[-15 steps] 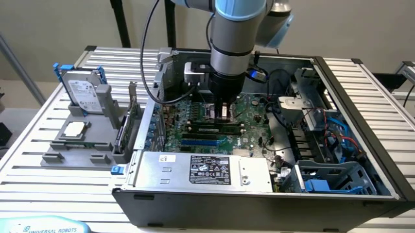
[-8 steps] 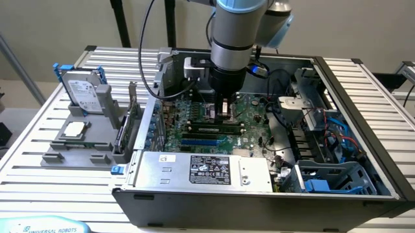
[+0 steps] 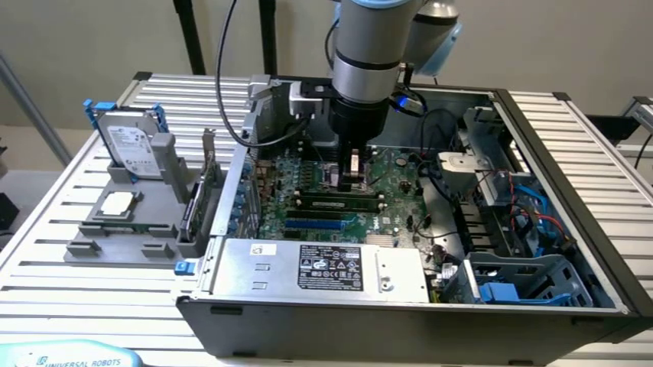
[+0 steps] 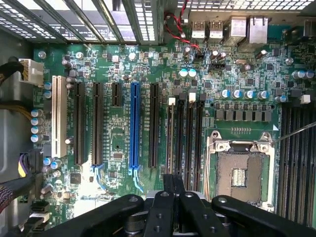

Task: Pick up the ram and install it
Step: 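Press down the ram until it locks into place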

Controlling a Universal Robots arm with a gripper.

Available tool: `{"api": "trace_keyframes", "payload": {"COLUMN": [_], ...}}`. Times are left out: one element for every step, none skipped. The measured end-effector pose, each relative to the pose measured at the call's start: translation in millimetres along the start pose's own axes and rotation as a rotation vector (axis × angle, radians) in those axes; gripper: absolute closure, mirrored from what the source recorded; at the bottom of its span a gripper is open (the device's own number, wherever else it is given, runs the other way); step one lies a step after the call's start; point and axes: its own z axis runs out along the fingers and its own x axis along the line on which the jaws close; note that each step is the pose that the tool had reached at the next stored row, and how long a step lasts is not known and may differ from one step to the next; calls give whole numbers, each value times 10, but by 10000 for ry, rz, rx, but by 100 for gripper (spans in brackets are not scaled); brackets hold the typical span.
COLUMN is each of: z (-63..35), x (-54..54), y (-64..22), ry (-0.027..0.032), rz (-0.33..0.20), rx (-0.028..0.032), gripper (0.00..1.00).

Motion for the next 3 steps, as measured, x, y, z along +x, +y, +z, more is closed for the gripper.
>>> {"api": "trace_keyframes", "payload": {"z": [0,0,0], "x": [0,0,0], "y": [0,0,0], "ry": [0,0,0], "rz": [0,0,0], "rx": [0,0,0], "gripper": [89,89,89]}}
